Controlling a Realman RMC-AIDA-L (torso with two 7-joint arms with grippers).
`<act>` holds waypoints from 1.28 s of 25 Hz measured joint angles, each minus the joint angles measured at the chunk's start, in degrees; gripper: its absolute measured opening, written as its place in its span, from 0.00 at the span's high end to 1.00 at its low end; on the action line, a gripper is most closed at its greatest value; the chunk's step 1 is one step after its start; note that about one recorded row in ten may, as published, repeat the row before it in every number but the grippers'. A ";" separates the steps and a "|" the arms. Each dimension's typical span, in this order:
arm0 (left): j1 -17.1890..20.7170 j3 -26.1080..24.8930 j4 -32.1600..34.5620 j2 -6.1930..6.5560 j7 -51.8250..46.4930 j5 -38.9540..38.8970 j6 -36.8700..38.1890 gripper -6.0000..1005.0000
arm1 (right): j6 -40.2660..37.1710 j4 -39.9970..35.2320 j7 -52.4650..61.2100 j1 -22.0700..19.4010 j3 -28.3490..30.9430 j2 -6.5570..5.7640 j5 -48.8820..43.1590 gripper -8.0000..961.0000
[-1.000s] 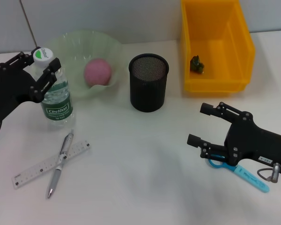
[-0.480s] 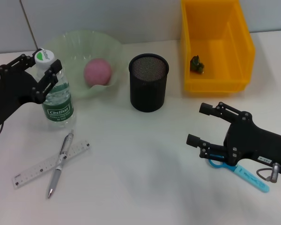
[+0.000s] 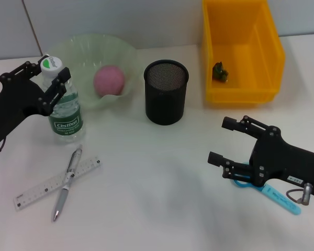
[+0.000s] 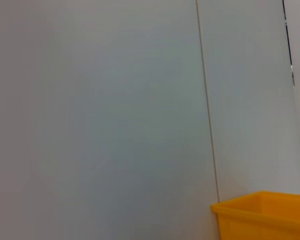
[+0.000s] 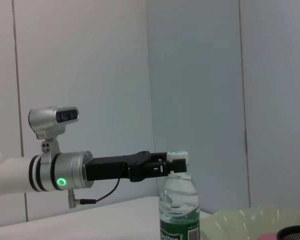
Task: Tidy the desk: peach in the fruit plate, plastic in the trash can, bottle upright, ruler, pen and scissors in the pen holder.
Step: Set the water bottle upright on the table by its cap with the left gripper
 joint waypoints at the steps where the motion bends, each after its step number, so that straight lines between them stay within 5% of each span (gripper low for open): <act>1: 0.06 0.01 0.00 -0.03 0.02 0.00 0.00 0.56 | 0.00 0.00 0.00 0.00 0.00 0.00 -0.02 0.13; 32: 1.06 0.07 -0.09 -0.36 0.19 -0.41 0.41 0.56 | 0.68 0.00 0.94 -0.02 0.26 -0.09 -0.12 0.13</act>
